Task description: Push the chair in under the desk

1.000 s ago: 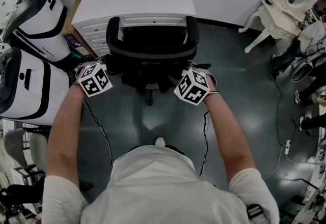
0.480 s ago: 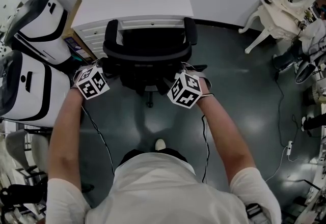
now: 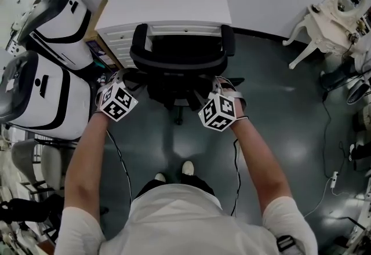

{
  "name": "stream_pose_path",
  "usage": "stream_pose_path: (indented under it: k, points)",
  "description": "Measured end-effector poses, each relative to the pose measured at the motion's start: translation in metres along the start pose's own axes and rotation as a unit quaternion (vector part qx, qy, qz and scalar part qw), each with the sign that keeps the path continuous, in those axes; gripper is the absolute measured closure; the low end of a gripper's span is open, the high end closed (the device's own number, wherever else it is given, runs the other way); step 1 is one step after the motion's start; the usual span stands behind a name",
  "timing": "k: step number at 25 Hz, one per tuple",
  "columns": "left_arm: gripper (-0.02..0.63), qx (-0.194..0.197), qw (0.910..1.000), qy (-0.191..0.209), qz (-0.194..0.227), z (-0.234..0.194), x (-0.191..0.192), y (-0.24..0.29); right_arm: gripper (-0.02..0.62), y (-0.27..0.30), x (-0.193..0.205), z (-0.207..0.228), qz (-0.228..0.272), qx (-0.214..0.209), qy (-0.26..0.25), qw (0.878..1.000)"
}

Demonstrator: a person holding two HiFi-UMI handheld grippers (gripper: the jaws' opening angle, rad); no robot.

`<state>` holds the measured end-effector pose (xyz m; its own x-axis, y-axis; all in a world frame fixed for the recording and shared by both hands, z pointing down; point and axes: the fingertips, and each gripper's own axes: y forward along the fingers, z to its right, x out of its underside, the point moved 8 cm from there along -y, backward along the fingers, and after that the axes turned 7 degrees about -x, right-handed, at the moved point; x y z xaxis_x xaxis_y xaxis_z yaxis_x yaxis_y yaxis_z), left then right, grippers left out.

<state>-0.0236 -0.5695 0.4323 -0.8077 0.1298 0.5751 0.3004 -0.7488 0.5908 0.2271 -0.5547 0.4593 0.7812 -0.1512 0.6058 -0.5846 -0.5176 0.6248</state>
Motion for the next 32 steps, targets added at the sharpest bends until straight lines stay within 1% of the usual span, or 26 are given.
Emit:
stream_pose_path:
  k: [2,5,8,11,13,18,21,22,26,27,28,30,32]
  points:
    - [0.411,-0.023,0.9986,-0.041,0.024,0.0,-0.001,-0.012,0.458,-0.007,-0.002,0.0,0.011,0.021,-0.007,1.0]
    - [0.417,-0.035,0.992,-0.105,0.062,0.004,-0.003,-0.029,0.459,-0.021,-0.007,0.002,0.03,0.059,-0.004,0.998]
    - [0.424,-0.037,0.983,-0.151,0.098,0.013,-0.001,-0.046,0.459,-0.035,-0.014,-0.004,0.049,0.081,0.031,0.995]
    - [0.428,-0.025,0.9717,-0.198,0.126,0.028,0.004,-0.069,0.459,-0.05,-0.02,-0.025,0.062,0.089,0.071,0.992]
    - [0.429,-0.018,0.9648,-0.221,0.142,0.038,0.007,-0.086,0.46,-0.059,-0.025,-0.04,0.067,0.093,0.097,0.989]
    - [0.451,0.0,0.9523,-0.251,0.173,0.063,0.017,-0.128,0.463,-0.077,-0.039,-0.084,0.082,0.109,0.172,0.976]
    - [0.462,0.014,0.9444,-0.27,0.187,0.074,0.025,-0.151,0.468,-0.087,-0.054,-0.109,0.107,0.115,0.198,0.968]
    - [0.466,0.02,0.9423,-0.275,0.191,0.078,0.028,-0.158,0.478,-0.09,-0.06,-0.117,0.116,0.117,0.206,0.965]
    - [0.515,0.043,0.9333,-0.296,0.199,0.097,0.042,-0.185,0.561,-0.103,-0.08,-0.154,0.135,0.123,0.246,0.952]
    - [0.527,0.048,0.9318,-0.299,0.2,0.103,0.046,-0.192,0.561,-0.106,-0.084,-0.163,0.138,0.124,0.256,0.949]
    - [0.56,0.052,0.9314,-0.3,0.2,0.108,0.05,-0.199,0.576,-0.11,-0.088,-0.173,0.14,0.126,0.264,0.946]
    - [0.597,0.061,0.9324,-0.296,0.198,0.12,0.059,-0.213,0.578,-0.116,-0.097,-0.193,0.142,0.13,0.277,0.941]
    - [0.609,0.076,0.9324,-0.295,0.194,0.132,0.069,-0.228,0.586,-0.121,-0.105,-0.215,0.14,0.132,0.286,0.939]
